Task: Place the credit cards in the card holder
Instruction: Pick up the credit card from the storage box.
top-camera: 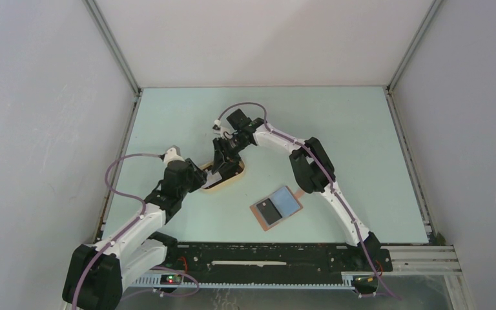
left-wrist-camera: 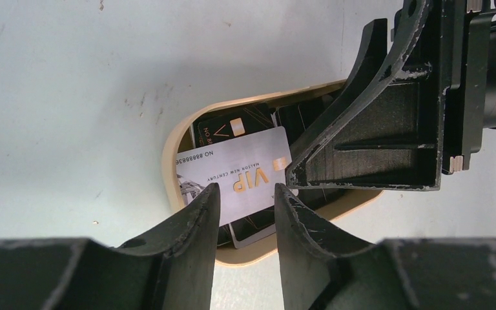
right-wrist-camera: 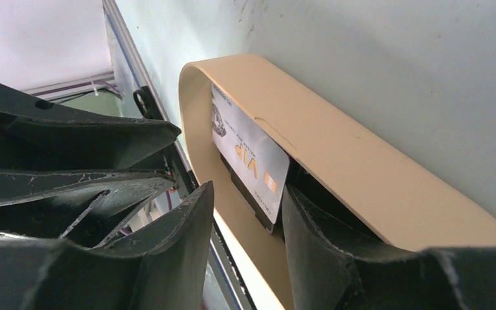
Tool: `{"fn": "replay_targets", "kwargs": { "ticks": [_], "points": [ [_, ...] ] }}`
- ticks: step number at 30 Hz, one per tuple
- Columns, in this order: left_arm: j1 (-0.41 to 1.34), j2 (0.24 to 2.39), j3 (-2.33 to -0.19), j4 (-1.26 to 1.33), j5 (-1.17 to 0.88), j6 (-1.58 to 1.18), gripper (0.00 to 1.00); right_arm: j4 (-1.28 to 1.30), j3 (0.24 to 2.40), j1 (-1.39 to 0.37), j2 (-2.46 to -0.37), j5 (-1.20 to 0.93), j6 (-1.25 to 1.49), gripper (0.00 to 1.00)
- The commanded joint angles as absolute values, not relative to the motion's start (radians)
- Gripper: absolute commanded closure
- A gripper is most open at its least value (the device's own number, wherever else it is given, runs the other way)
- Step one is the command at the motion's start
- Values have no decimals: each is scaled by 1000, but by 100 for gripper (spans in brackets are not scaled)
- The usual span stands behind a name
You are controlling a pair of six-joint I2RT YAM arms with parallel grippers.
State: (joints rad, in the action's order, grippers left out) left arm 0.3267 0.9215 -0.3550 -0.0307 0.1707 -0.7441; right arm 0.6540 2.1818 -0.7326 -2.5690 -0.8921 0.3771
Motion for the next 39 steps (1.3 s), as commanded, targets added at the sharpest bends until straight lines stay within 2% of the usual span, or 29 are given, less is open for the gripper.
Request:
{"fn": "replay_targets", "kwargs": {
  "ticks": [1,10,19,27,34,39],
  "points": [
    [317,907,-321,-5,161,-755,59,626,2201,-738,-2593,-942,431,49],
    [315,906,-319,-5,158,-755,59,596,2186,-738,-2549,-999,462,52],
    [313,900,-315,-5,157,-758,59,649,2197,-739,-2529,-895,386,57],
    [311,899,-312,-4,155,-758,59,655,2200,-737,-2530,-877,361,86],
    [311,892,-310,-5,156,-758,59,650,2194,-715,-2501,-930,359,100],
    [308,811,-288,-3,141,-743,59,598,2133,-691,-2436,-1011,357,100]
  ]
}}
